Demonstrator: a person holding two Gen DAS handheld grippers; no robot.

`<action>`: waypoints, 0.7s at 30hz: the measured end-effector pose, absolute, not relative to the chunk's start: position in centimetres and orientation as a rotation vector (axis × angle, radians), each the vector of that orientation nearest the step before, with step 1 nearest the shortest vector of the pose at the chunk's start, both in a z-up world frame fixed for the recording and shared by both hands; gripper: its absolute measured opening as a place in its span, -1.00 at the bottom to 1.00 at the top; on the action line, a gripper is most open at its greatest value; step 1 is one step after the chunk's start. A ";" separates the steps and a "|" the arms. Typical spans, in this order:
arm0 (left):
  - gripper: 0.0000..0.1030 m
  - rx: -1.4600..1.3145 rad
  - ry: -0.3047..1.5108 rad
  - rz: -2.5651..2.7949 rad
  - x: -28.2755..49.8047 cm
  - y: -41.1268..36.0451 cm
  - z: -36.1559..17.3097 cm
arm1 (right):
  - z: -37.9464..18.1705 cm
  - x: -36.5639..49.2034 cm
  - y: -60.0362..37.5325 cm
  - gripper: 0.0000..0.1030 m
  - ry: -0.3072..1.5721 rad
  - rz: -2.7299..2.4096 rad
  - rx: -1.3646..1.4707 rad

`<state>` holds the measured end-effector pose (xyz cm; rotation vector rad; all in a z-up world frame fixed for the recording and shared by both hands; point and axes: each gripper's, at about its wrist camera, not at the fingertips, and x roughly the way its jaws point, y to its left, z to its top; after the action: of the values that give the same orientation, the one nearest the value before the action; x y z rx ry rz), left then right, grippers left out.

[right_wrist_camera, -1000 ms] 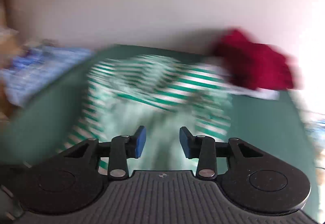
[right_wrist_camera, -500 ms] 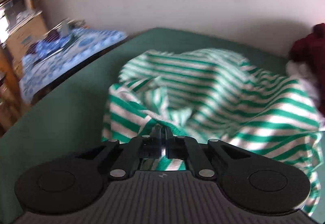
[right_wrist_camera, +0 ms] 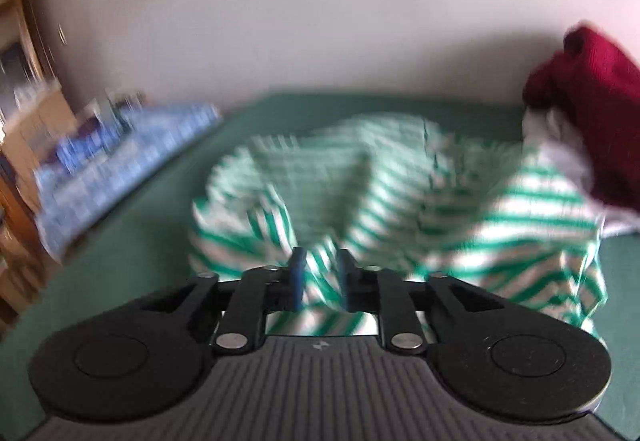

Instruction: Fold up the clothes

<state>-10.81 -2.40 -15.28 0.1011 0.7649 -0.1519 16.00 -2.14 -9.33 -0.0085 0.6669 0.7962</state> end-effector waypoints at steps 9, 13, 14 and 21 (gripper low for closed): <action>0.54 0.085 0.761 -0.101 -11.6 -2.9 -15.3 | -12.4 17.8 5.7 -0.98 0.791 0.818 -0.084; 0.59 0.061 0.762 -0.075 -12.4 -3.0 -15.4 | -13.5 19.7 7.0 -1.00 0.832 0.788 -0.019; 0.60 0.059 0.762 -0.069 -12.6 -3.1 -15.4 | -13.5 19.8 6.7 -1.00 0.844 0.798 -0.005; 0.63 0.079 0.757 -0.108 -13.0 -2.7 -15.4 | -13.0 16.7 -0.6 -0.34 0.887 0.720 0.052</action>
<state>-12.97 -2.72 -15.40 0.0793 0.7575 -0.1075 16.70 -0.60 -13.01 0.0515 0.8873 0.7196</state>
